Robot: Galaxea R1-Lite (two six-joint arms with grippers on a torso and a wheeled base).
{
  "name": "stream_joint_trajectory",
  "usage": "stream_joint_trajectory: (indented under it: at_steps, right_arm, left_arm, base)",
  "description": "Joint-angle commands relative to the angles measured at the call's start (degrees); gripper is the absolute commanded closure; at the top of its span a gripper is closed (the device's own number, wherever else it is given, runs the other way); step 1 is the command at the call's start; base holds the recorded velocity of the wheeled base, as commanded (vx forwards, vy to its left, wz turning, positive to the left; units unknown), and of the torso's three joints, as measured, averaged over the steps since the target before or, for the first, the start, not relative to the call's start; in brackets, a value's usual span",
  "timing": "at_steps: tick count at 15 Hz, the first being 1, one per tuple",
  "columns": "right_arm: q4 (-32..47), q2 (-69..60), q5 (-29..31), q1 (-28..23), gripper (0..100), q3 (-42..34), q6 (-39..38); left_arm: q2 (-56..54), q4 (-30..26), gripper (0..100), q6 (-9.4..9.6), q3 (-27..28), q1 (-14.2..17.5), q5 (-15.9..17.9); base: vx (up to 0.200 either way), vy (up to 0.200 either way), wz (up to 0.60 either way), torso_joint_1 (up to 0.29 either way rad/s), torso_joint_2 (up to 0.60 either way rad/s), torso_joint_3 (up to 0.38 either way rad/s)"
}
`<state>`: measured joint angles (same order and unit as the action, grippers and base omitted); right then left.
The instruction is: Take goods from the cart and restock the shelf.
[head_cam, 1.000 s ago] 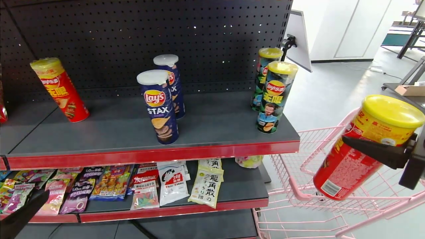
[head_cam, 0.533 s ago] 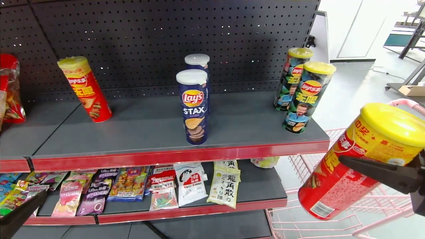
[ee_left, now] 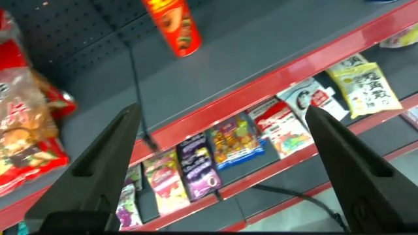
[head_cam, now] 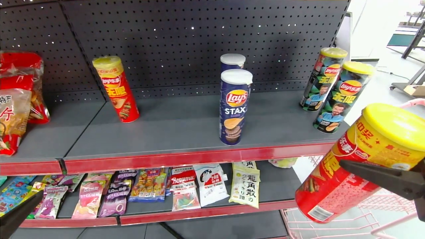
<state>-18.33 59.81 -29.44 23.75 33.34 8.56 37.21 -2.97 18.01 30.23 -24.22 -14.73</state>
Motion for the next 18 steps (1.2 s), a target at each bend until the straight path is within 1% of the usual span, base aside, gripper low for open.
stream_joint_trajectory:
  at_steps: [1, 3, 4, 5, 18]
  right_arm:
    - [0.0, -0.4, -0.2, 0.2, 100, -0.3, 0.1]
    - [0.1, -1.1, -0.2, 1.6, 100, -0.6, 0.1]
    - [0.1, -1.1, 0.2, 3.4, 100, -0.6, 0.1]
    - [0.1, -0.9, 0.3, 3.9, 100, -0.4, 0.1]
    - [0.1, -0.4, 0.3, 5.1, 100, -0.6, 1.1]
  left_arm:
    - [0.0, 0.0, 0, 0.01, 0.0, 0.0, 0.0]
    - [0.0, 0.0, 0, 0.01, 0.0, 0.1, 0.0]
    - [0.0, 0.0, 0, 0.01, 0.0, 0.0, 0.0]
    - [0.0, 0.0, 0, 0.01, 0.0, 0.1, 0.0]
    - [0.0, 0.0, 0, 0.1, 0.0, 0.0, 0.0]
  base:
    - [0.0, 0.2, 0.0, 0.007, 0.0, 0.002]
    - [0.0, 0.2, 0.0, 0.002, 0.0, 0.002]
    - [0.0, 0.2, 0.0, 0.002, 0.0, 0.007]
    - [0.0, 0.2, 0.0, -0.002, 0.01, 0.002]
    - [0.0, 0.2, 0.0, 0.003, 0.0, 0.004]
